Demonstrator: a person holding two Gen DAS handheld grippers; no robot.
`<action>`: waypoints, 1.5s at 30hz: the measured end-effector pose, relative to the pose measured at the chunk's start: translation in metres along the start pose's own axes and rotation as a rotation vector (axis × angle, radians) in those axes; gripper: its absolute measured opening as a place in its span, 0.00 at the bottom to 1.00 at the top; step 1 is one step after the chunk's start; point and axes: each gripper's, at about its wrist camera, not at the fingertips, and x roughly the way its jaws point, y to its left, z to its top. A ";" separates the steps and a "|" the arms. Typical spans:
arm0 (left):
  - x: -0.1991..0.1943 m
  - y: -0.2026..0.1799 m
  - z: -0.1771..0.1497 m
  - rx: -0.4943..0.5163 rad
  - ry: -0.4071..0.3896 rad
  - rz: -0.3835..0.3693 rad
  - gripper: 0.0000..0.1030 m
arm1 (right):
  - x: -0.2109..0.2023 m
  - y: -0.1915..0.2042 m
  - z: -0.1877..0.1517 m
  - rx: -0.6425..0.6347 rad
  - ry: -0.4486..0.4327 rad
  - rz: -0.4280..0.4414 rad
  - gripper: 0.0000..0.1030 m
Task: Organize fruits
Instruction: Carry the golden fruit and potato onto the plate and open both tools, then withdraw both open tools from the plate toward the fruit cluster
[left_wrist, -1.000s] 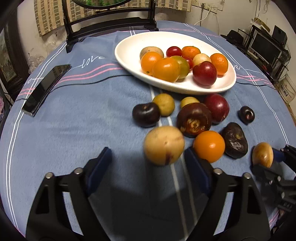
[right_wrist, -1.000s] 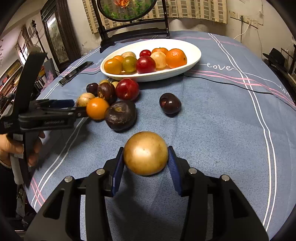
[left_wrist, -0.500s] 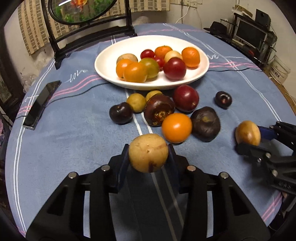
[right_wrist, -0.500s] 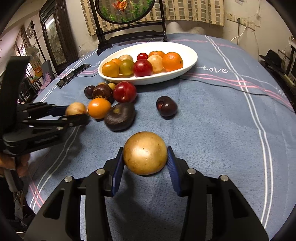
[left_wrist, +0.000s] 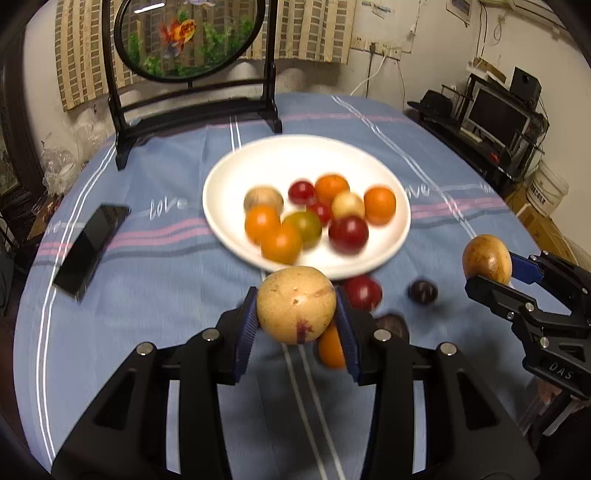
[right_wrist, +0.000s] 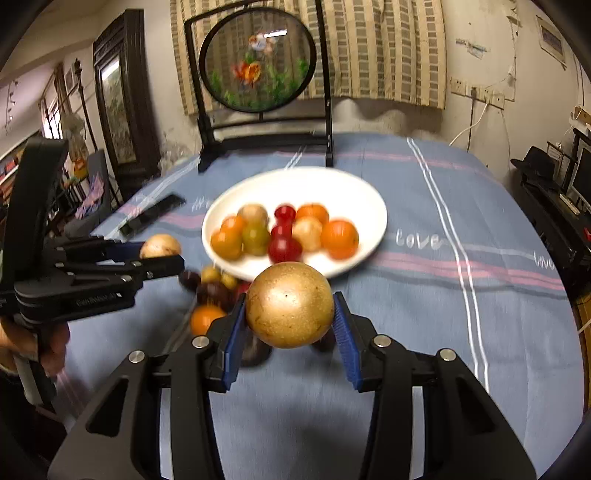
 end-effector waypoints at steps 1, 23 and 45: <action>0.002 0.001 0.008 -0.003 -0.005 0.000 0.40 | 0.001 -0.001 0.005 0.003 -0.007 0.000 0.44; 0.117 0.022 0.091 -0.078 -0.017 0.117 0.45 | 0.115 -0.025 0.057 0.039 -0.071 -0.085 0.62; 0.070 0.054 0.040 -0.184 -0.100 0.190 0.94 | 0.093 -0.051 0.043 0.179 -0.041 -0.076 0.63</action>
